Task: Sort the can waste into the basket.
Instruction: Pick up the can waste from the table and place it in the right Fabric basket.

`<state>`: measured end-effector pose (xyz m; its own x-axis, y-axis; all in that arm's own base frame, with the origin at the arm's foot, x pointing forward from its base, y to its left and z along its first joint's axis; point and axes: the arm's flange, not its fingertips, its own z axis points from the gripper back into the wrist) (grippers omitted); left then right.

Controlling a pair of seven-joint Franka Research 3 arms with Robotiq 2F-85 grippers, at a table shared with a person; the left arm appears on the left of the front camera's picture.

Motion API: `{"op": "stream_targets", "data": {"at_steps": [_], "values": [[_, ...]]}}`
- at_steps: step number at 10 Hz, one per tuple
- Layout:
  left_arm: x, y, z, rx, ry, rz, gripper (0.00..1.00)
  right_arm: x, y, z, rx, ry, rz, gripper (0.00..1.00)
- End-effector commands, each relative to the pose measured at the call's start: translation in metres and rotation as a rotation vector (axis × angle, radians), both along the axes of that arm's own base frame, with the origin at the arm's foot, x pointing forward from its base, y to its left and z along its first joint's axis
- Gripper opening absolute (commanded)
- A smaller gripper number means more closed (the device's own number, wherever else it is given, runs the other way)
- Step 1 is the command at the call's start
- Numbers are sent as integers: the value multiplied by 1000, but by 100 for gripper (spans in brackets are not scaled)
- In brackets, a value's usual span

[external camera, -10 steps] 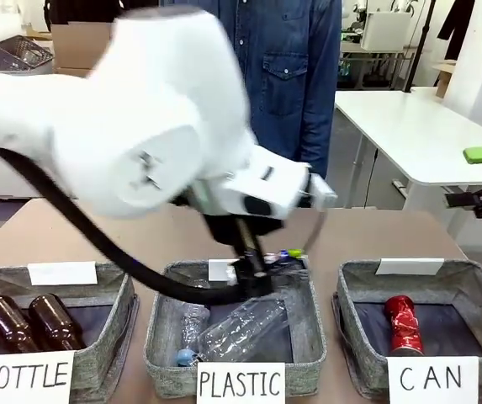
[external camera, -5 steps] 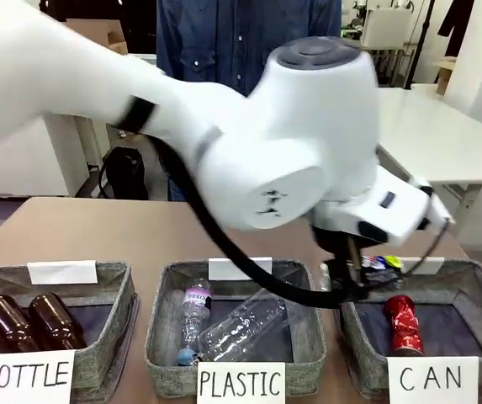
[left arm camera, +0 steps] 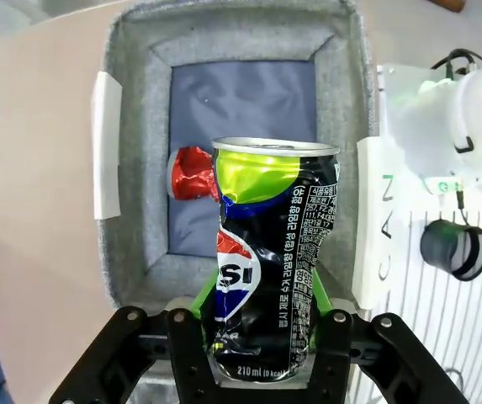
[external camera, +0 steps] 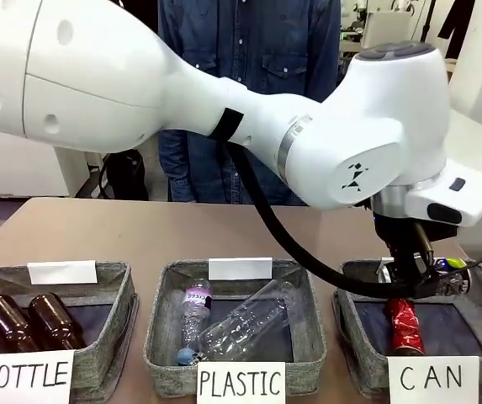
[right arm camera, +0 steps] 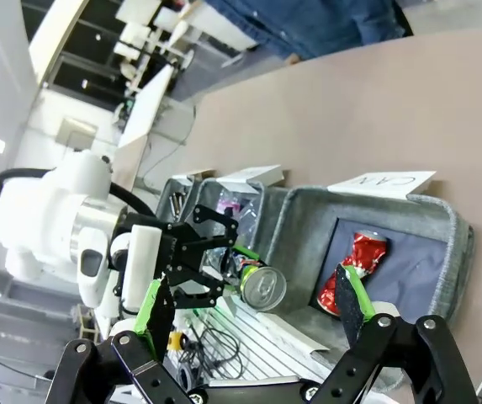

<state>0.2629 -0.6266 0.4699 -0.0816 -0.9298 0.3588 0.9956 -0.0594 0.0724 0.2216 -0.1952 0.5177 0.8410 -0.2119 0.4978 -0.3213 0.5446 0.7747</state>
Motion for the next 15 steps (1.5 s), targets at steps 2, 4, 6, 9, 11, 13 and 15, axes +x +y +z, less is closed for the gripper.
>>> {"op": "stream_targets", "data": {"at_steps": [2,4,6,9,11,13,15], "values": [[7,-12,9,5,-10,23,72,-1,0,5,24,4,-18,100],[6,-9,9,12,-9,15,100,-1,0,5,24,4,-18,100],[6,-7,11,9,-21,21,100,-1,0,5,24,4,-18,100],[14,13,20,22,-44,83,100,-1,0,5,24,4,-18,100],[33,65,39,127,-66,222,100,-1,-1,0,3,-1,-4,100],[56,161,61,164,48,414,100,-3,22,15,2,-138,2,100],[74,284,84,72,256,607,100,20,79,13,-16,-171,150,100]]}}
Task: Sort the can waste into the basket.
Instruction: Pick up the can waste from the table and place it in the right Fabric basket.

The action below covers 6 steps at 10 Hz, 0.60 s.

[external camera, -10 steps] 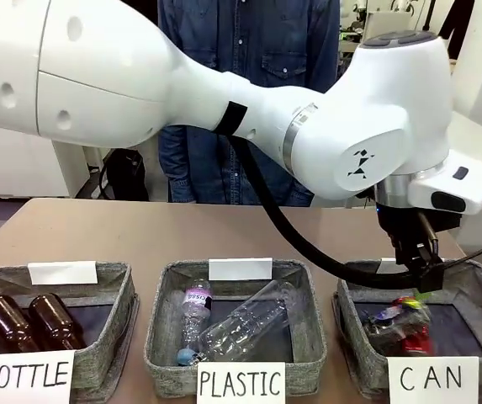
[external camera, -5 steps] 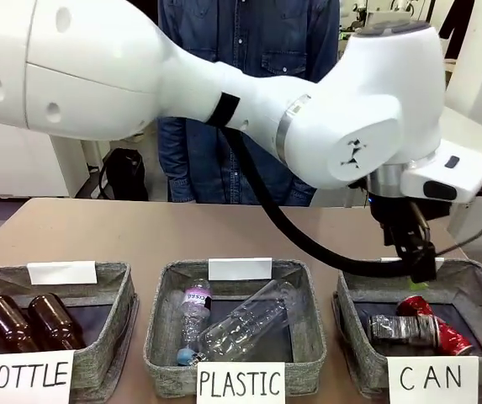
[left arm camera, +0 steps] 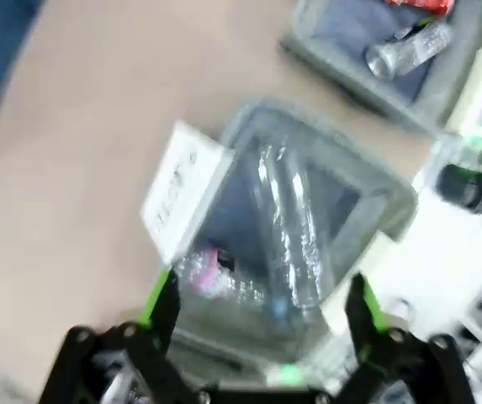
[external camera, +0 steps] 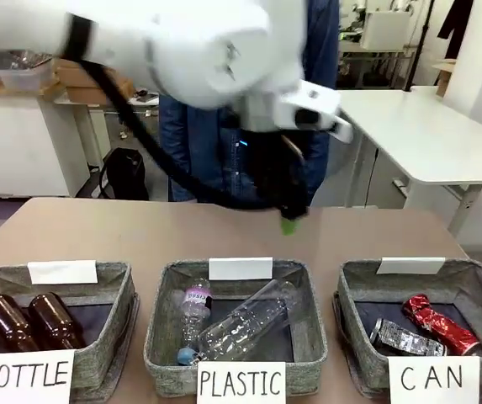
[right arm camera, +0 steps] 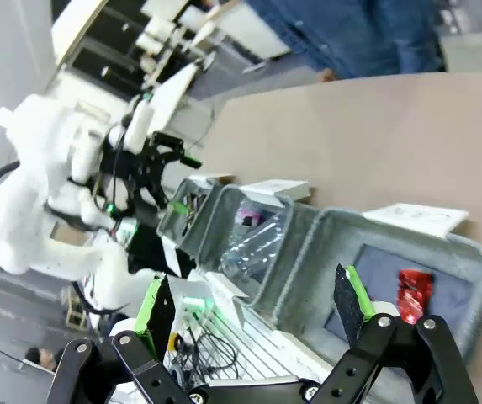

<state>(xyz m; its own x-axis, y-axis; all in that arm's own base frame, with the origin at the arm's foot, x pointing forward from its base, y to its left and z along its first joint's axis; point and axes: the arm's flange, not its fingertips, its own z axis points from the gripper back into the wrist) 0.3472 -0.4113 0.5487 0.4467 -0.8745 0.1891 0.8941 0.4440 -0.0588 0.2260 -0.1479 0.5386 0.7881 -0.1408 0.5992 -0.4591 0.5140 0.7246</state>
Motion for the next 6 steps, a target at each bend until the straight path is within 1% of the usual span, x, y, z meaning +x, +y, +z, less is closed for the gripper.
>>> {"op": "stream_targets", "data": {"at_steps": [1,2,4,5,6], "values": [[-6,129,9,-201,143,167,100,27,63,-9,-22,-52,135,100],[-5,183,7,-302,206,227,100,37,95,-10,-63,-55,197,100],[-13,268,-1,-498,356,286,100,46,155,-9,-62,-55,316,100],[-20,309,-12,-660,433,309,100,52,181,-7,-29,-16,364,100],[-24,335,-22,-825,508,329,100,58,199,-8,20,35,373,100]]}}
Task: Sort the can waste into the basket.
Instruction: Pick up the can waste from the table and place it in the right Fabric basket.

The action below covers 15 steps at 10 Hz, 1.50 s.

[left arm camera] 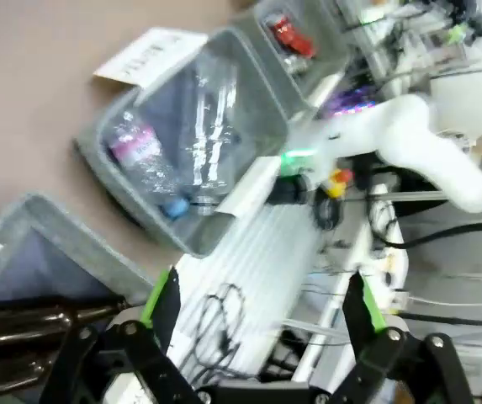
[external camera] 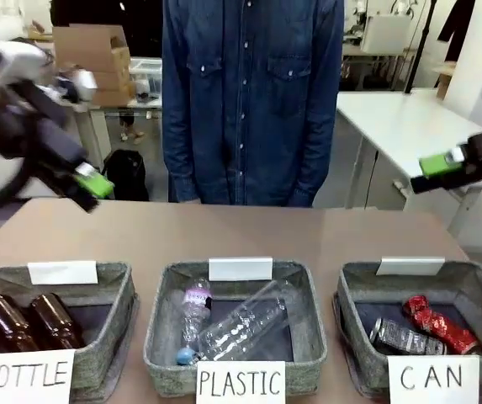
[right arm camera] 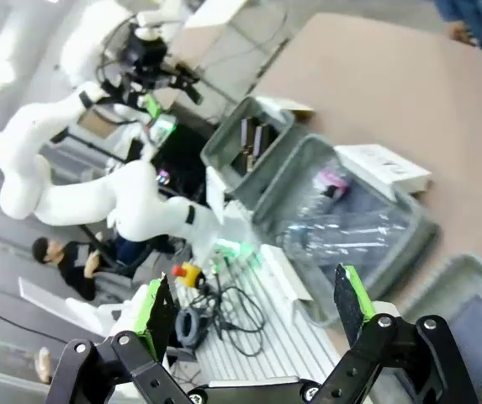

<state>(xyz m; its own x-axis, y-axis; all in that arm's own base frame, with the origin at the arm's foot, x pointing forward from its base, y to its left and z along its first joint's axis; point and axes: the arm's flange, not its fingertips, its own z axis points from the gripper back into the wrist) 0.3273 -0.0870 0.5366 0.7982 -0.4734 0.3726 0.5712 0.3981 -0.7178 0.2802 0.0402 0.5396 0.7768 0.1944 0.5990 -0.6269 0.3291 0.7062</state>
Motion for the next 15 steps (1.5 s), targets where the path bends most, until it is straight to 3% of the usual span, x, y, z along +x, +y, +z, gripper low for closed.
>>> {"op": "stream_targets", "data": {"at_steps": [1,2,3,4,5,6,7,15], "values": [[-6,29,-21,-266,147,102,100,11,23,-11,69,127,-59,100],[-9,43,-34,-338,44,182,100,17,31,-13,92,301,-159,100],[-11,54,-47,-389,-125,214,100,20,31,-10,24,489,-316,100],[-6,57,-57,-380,-151,281,100,18,24,-4,-37,668,-380,100],[3,59,-66,-395,-142,304,100,17,18,3,-43,740,-479,100],[-4,74,-45,-384,-33,244,100,16,9,11,6,780,-496,100],[-4,74,-45,-384,-33,244,100,28,16,-18,-42,526,-359,100],[-4,74,-45,-384,-33,244,100,28,16,-18,-42,526,-359,100]]}}
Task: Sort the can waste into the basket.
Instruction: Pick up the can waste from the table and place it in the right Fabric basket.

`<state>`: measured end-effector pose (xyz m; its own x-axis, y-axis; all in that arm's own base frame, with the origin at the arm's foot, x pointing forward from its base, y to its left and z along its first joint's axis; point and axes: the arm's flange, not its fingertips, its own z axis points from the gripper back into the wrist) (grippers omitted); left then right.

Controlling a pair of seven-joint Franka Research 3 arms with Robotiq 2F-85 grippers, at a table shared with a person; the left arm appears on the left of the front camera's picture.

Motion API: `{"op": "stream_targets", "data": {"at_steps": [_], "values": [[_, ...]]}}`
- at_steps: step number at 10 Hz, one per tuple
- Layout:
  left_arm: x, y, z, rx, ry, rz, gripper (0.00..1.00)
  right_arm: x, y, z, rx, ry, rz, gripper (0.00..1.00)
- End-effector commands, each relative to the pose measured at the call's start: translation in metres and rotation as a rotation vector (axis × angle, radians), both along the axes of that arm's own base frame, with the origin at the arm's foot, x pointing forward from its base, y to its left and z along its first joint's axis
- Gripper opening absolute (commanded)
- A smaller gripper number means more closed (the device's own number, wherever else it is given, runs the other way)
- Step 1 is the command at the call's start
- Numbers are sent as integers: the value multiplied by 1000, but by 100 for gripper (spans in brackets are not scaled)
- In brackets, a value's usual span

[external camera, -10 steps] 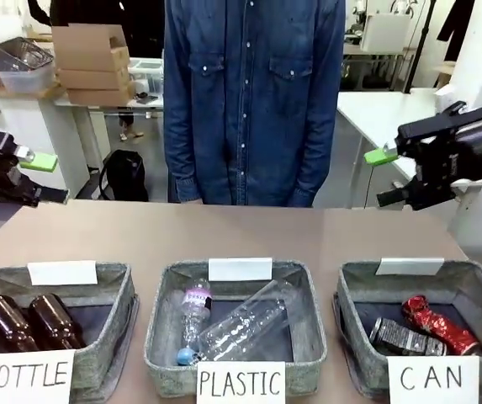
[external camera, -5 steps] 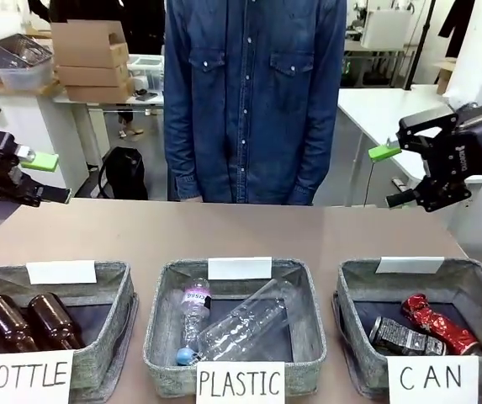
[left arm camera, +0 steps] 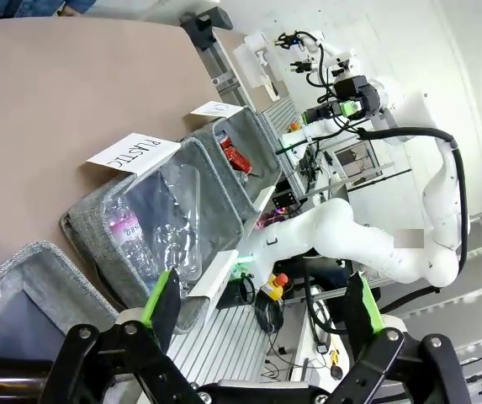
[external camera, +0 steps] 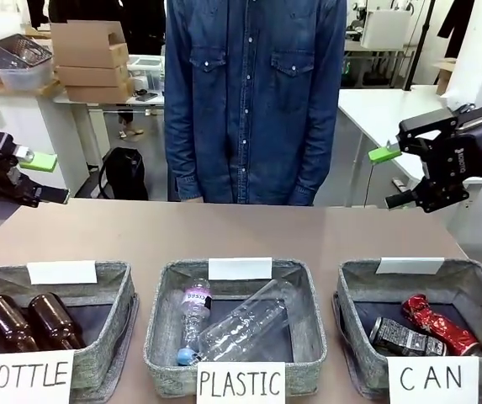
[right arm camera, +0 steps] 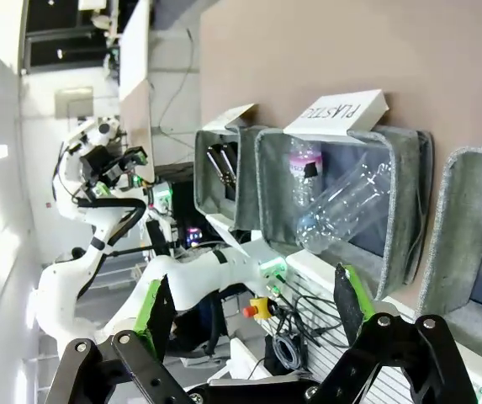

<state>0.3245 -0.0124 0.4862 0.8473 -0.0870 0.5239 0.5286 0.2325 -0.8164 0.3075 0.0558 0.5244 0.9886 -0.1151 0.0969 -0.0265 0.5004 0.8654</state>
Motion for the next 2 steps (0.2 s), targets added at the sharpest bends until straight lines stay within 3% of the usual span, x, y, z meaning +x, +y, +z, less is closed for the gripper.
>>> {"op": "stream_targets", "data": {"at_steps": [1,2], "values": [[-1,0,5,4,14,-8,100,0,0,-3,14,-22,-1,100],[-1,0,5,4,14,-8,100,0,0,-3,14,-22,-1,100]]}}
